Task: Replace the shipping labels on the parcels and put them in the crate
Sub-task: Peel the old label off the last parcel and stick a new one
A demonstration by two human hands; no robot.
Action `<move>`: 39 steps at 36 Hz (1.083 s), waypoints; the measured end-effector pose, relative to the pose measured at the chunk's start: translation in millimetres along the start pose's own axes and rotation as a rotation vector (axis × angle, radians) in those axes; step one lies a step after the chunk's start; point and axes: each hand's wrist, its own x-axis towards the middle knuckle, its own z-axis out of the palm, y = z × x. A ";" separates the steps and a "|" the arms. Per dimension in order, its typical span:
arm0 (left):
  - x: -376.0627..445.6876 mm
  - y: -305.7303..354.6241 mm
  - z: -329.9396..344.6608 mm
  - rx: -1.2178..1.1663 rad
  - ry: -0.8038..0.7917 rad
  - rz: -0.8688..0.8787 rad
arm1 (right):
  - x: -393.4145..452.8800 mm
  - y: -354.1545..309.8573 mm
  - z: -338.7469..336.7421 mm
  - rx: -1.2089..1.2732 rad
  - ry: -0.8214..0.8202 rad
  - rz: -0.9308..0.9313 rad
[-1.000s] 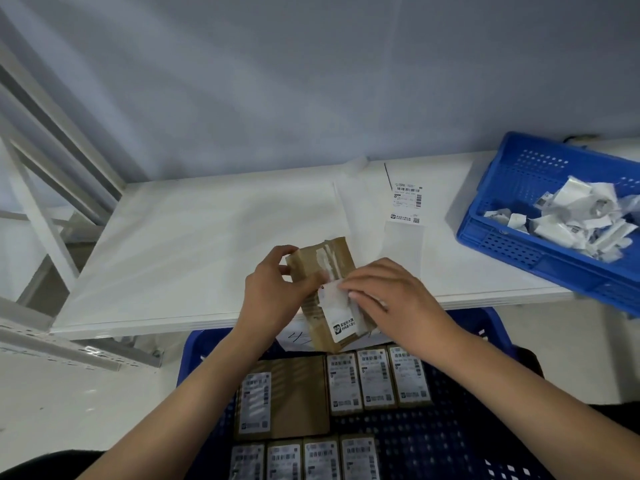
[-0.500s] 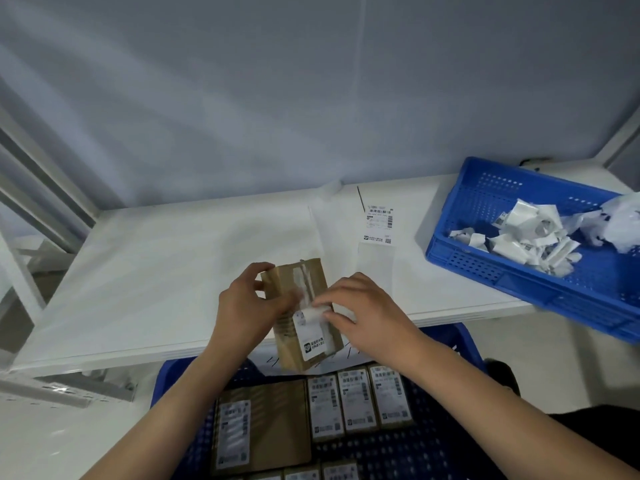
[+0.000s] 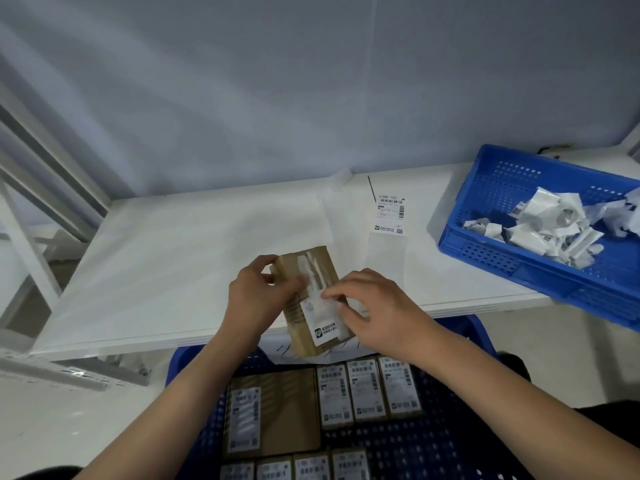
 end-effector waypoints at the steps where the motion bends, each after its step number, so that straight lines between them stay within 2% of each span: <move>1: -0.3 0.3 0.2 -0.004 -0.013 0.000 | 0.2 -0.3 0.1 0.010 0.002 0.006; 9: -7.6 3.3 3.4 0.005 -0.130 0.017 | 0.7 -3.5 1.0 0.003 -0.006 0.057; 21: -9.4 4.4 1.7 -0.033 -0.114 0.002 | -1.3 2.0 6.5 -0.078 0.104 -0.070; 25: -6.7 4.1 0.8 -0.127 -0.127 -0.049 | -0.5 2.0 8.1 -0.121 0.136 -0.117; 39: -1.1 -4.9 5.4 -0.178 -0.103 -0.100 | -2.3 -2.5 12.8 -0.139 0.055 -0.093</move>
